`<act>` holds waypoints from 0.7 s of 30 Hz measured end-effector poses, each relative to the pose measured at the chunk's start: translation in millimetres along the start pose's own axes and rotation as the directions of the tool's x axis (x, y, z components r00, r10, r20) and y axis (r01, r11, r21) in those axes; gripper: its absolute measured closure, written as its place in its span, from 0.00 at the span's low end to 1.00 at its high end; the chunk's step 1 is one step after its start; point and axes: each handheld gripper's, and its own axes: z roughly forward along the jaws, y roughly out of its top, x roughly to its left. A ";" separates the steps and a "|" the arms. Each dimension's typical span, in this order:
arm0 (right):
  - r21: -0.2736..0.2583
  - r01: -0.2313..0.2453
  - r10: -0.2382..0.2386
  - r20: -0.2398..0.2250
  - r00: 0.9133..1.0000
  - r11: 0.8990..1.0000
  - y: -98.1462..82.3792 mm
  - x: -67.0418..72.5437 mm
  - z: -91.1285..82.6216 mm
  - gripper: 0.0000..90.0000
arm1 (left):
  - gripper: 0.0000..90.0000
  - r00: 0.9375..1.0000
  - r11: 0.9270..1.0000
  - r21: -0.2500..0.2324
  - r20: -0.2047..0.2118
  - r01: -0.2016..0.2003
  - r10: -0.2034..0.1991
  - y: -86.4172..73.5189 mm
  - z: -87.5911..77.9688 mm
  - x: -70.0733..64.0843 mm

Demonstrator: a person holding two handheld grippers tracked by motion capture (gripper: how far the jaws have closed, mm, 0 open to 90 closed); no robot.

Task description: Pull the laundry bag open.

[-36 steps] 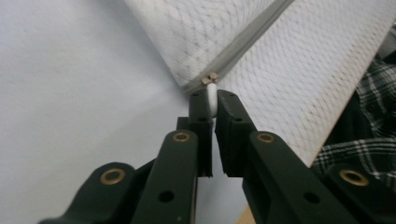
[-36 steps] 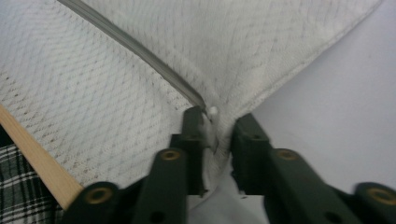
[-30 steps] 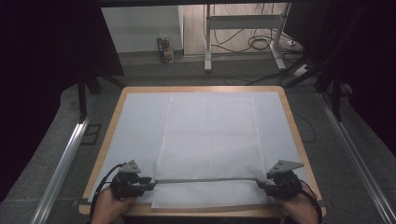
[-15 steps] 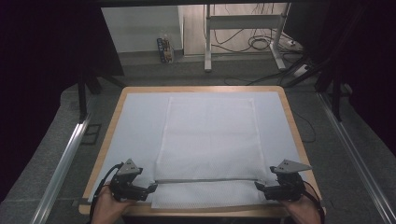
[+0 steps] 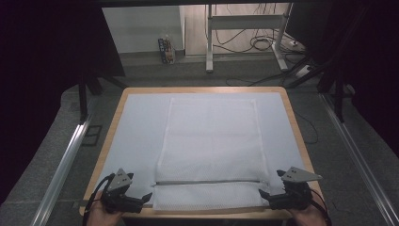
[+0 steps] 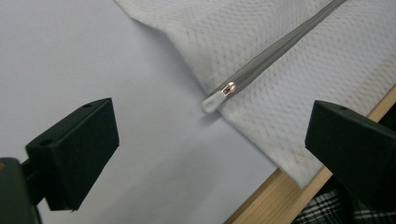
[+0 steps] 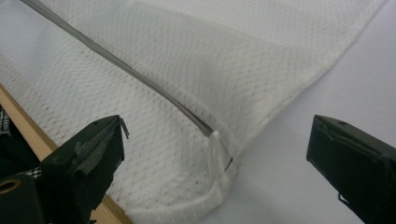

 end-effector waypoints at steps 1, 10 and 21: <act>-0.002 -0.002 0.002 0.002 1.000 1.000 -1.6 0.0 -1.0 0.03 | 0.02 1.000 1.000 -0.005 -0.006 0.001 -0.002 -1.5 -1.1 -0.2; -0.005 -0.015 0.015 0.007 1.000 1.000 -8.8 1.3 -5.4 0.01 | 0.00 0.999 0.999 -0.025 -0.034 0.033 -0.034 -14.0 -7.6 2.0; 0.017 -0.024 0.024 0.003 1.000 1.000 -11.9 1.7 -4.1 0.00 | 0.00 0.997 0.997 -0.021 -0.033 0.070 -0.071 -22.4 -8.6 7.3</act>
